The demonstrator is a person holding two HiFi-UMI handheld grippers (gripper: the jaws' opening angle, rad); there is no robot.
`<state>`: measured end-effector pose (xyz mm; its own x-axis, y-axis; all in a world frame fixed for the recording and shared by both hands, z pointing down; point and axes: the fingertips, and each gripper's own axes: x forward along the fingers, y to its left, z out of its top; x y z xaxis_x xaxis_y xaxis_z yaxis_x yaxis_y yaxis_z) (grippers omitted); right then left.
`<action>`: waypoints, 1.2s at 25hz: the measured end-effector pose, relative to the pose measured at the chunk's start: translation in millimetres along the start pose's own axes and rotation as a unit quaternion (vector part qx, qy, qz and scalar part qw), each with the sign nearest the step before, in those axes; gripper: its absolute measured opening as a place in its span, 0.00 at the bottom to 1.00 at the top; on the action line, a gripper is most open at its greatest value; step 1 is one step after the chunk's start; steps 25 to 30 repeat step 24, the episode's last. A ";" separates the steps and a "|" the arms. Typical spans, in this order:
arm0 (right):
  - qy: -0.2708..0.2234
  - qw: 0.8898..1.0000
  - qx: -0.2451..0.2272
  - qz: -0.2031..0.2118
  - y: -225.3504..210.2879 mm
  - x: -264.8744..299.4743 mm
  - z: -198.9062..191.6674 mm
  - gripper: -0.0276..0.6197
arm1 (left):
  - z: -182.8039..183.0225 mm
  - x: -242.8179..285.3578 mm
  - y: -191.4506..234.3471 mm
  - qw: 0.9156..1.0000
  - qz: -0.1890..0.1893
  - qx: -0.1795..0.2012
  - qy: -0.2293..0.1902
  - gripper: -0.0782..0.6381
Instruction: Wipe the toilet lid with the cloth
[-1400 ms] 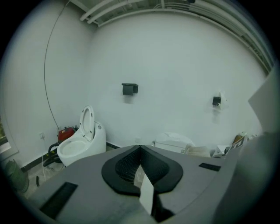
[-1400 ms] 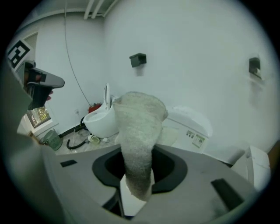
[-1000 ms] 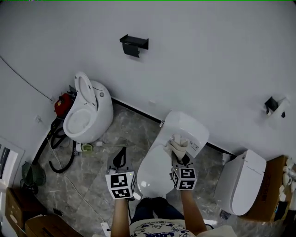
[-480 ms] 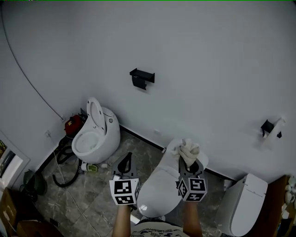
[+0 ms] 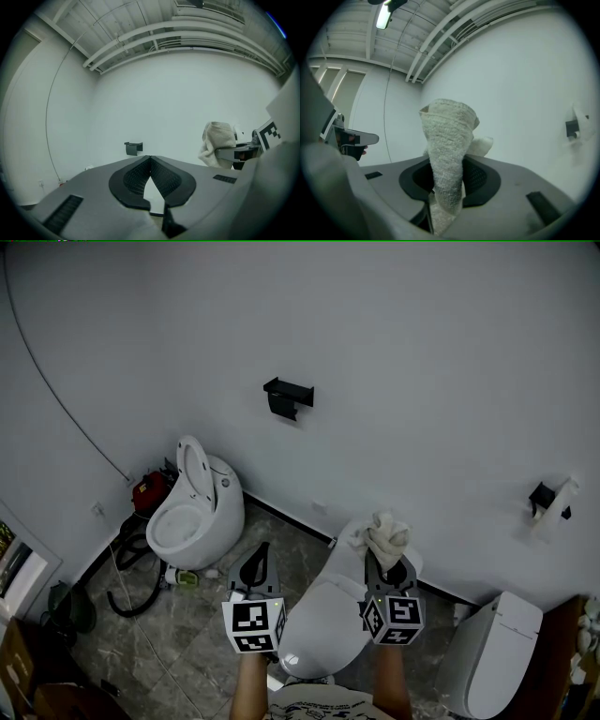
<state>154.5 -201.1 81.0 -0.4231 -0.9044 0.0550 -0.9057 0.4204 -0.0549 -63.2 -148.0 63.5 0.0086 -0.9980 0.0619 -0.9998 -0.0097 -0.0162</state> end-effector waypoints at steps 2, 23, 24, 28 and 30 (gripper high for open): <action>0.000 1.000 -0.001 0.000 -1.0 -0.2 1.0 0.22 | 0.4 -0.3 -0.3 1.000 0.002 -0.001 -0.001 0.11; -0.007 1.000 -0.006 0.001 -4.4 -4.9 6.0 0.22 | 3.4 -6.0 -2.7 1.000 0.004 -0.003 -0.004 0.11; -0.007 1.000 -0.007 0.001 -4.6 -5.7 6.4 0.22 | 4.2 -6.6 -3.3 1.000 0.004 -0.002 -0.006 0.11; -0.007 1.000 -0.007 0.001 -4.6 -5.7 6.4 0.22 | 4.2 -6.6 -3.3 1.000 0.004 -0.002 -0.006 0.11; -0.007 1.000 -0.007 0.001 -4.6 -5.7 6.4 0.22 | 4.2 -6.6 -3.3 1.000 0.004 -0.002 -0.006 0.11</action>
